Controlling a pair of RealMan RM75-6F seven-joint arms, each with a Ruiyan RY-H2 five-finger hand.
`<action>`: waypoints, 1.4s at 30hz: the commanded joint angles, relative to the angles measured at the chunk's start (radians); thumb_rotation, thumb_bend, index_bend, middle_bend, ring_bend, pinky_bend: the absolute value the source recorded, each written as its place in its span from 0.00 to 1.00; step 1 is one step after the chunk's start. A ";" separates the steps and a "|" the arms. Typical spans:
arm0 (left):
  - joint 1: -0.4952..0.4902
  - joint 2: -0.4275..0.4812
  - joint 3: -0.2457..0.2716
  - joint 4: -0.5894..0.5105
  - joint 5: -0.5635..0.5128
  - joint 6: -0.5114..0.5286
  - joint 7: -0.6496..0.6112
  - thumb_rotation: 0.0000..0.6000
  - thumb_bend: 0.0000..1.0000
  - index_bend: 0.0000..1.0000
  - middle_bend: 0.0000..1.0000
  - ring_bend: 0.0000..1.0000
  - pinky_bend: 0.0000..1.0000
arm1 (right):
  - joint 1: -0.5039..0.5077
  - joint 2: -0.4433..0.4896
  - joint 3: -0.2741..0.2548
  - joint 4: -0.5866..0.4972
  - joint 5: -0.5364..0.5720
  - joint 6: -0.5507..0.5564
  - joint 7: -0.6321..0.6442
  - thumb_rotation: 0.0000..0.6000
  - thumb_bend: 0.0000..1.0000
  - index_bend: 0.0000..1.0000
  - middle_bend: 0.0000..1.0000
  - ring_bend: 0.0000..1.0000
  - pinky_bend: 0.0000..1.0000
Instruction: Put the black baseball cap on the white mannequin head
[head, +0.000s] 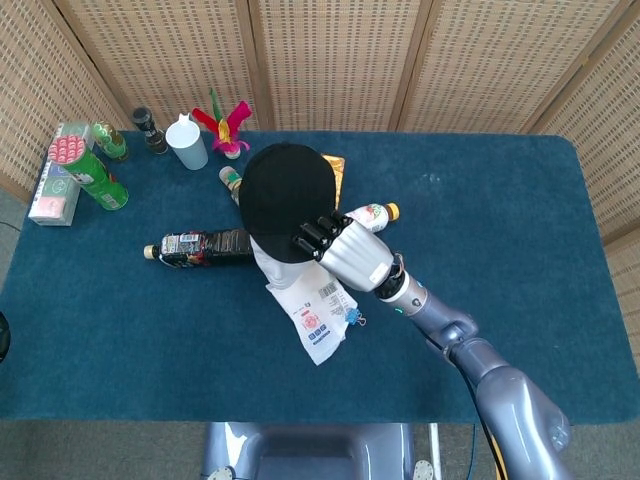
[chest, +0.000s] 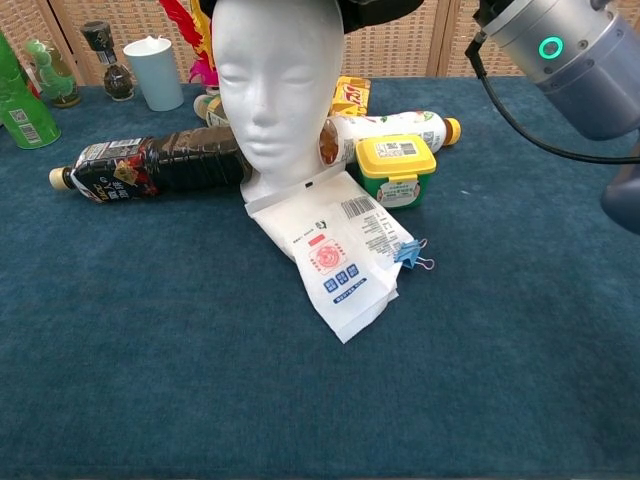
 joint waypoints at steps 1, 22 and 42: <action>-0.001 -0.001 0.000 0.002 0.000 -0.001 -0.001 1.00 0.30 0.63 0.49 0.37 0.38 | -0.005 0.009 -0.008 -0.022 -0.013 -0.001 -0.015 1.00 0.49 0.61 0.61 0.72 0.84; -0.007 -0.011 0.000 0.009 0.007 -0.009 -0.006 1.00 0.30 0.63 0.49 0.37 0.38 | -0.028 0.058 -0.038 -0.142 -0.074 -0.061 -0.066 1.00 0.45 0.58 0.59 0.69 0.82; -0.006 -0.011 0.000 0.010 0.012 -0.004 -0.006 1.00 0.30 0.63 0.49 0.37 0.37 | -0.049 0.118 -0.035 -0.271 -0.100 -0.132 -0.133 1.00 0.34 0.27 0.40 0.54 0.70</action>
